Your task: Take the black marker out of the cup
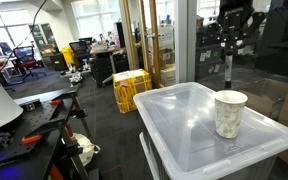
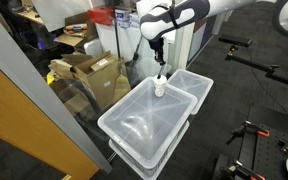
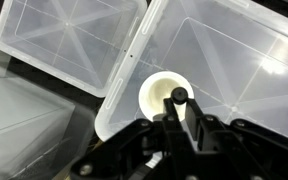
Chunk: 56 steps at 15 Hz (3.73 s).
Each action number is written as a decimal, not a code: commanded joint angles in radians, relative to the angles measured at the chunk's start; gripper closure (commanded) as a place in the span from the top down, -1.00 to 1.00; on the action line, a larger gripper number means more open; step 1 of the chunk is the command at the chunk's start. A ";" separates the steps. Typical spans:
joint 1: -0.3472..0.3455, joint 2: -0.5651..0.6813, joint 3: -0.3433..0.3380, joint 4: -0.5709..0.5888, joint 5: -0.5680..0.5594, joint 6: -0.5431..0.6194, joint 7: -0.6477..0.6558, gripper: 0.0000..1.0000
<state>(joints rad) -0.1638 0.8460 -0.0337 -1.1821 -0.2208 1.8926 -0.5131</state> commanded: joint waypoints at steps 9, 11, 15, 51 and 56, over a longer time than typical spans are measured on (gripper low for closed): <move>0.054 -0.310 0.008 -0.454 -0.055 0.248 0.030 -0.92; 0.060 -0.321 0.015 -0.501 -0.057 0.305 0.021 -0.92; 0.073 -0.330 0.031 -0.579 -0.064 0.400 0.009 -0.92; 0.090 -0.223 0.167 -0.632 0.055 0.510 -0.196 1.00; 0.089 -0.220 0.166 -0.633 0.055 0.510 -0.196 1.00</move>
<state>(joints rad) -0.0817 0.6266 0.1401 -1.8164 -0.1729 2.4032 -0.7053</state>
